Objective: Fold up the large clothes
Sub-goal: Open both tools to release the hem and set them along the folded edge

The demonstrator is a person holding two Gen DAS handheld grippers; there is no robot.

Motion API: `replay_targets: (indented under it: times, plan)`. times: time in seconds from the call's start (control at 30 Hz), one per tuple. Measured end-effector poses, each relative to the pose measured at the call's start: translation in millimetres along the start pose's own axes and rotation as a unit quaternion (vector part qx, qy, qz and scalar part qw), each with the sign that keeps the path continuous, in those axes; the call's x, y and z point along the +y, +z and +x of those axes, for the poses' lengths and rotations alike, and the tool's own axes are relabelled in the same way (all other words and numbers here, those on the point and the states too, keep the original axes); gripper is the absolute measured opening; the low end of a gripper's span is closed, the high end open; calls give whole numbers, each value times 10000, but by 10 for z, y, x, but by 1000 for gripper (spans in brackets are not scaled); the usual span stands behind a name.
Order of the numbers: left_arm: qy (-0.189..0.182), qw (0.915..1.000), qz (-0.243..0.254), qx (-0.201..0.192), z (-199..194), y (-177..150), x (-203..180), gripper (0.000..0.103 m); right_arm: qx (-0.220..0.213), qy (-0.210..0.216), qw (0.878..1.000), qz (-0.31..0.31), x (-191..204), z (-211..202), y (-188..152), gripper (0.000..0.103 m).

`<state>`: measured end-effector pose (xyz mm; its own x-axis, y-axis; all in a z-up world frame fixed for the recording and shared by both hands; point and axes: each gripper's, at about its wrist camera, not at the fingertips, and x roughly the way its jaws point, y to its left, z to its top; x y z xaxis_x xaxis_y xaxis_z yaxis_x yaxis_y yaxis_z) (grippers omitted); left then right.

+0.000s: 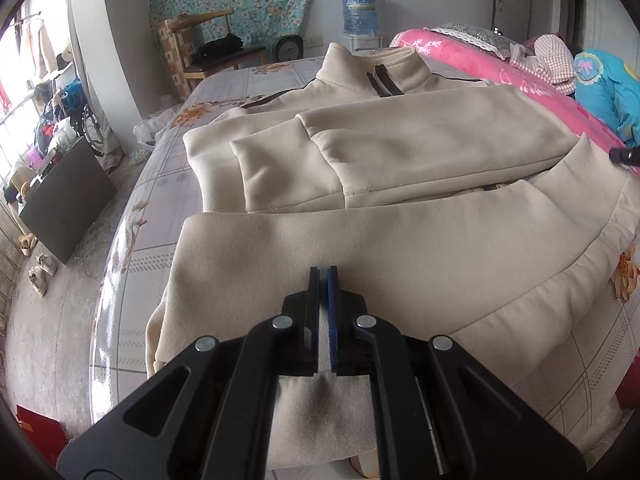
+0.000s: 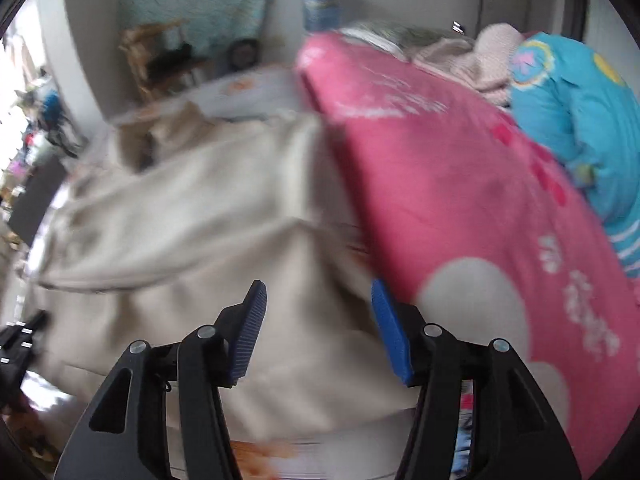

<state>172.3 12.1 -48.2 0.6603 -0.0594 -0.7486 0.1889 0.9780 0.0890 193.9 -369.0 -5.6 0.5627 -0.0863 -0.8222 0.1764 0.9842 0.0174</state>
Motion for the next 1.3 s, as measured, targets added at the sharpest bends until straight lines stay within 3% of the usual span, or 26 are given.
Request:
replay_targets:
  times: [0.07,0.13,0.2,0.33,0.4,0.5,0.63,0.77,0.87,0.97,1.03,1.1,1.17,1.2,1.3]
  plan:
    - [4,10000,-5,-3,-11,-4,-7,5,197,0,9998,-89,-69,150,-17,53]
    - [17,10000,-10,-10,-15,-8,-5,5,293,142,9994,-144,-47,258,-35,25]
    - [32,10000,-11,-17,-29,-17,-4,5,141,16,9995,-280,47,199,-30,14]
    - [-26,10000,-22,-10,-36,-19,16,5,-414,-291,9979,-403,129,-26,-6,12]
    - [-58,10000,4,-15,-45,-28,22,5,-322,-367,9981,-381,91,113,15,12]
    - [-97,9999,73,-44,-53,-44,13,5,-162,-391,9986,-331,5,377,-48,13]
    - [-397,9992,-79,41,-71,-30,88,6,-283,-347,9989,-146,-73,204,9,30]
    - [-625,9975,-329,-34,-224,-15,221,26,-671,-191,9975,-122,-71,-244,-25,40]
    - [-1112,9928,-358,-272,-486,-41,259,28,-838,259,9952,-441,140,-521,-152,44]
    - [-1481,9885,-275,-135,-564,-127,191,32,-620,1037,9879,-969,537,-577,-351,51]
    - [-1342,9907,-191,84,-491,-215,135,33,-364,1540,9775,-1394,872,-497,-510,56]
    - [-959,9946,-152,370,-362,-320,116,33,-132,1800,9701,-1624,1114,-370,-630,56]
    - [-1066,9934,-325,278,-385,-365,190,34,150,1993,9650,-1700,1287,-178,-731,57]
    - [-1115,9923,-427,314,-390,-368,229,34,330,1857,9669,-1721,1338,-37,-782,60]
    - [-1089,9918,-605,268,-481,-350,342,36,253,1576,9673,-1972,1430,-99,-814,60]
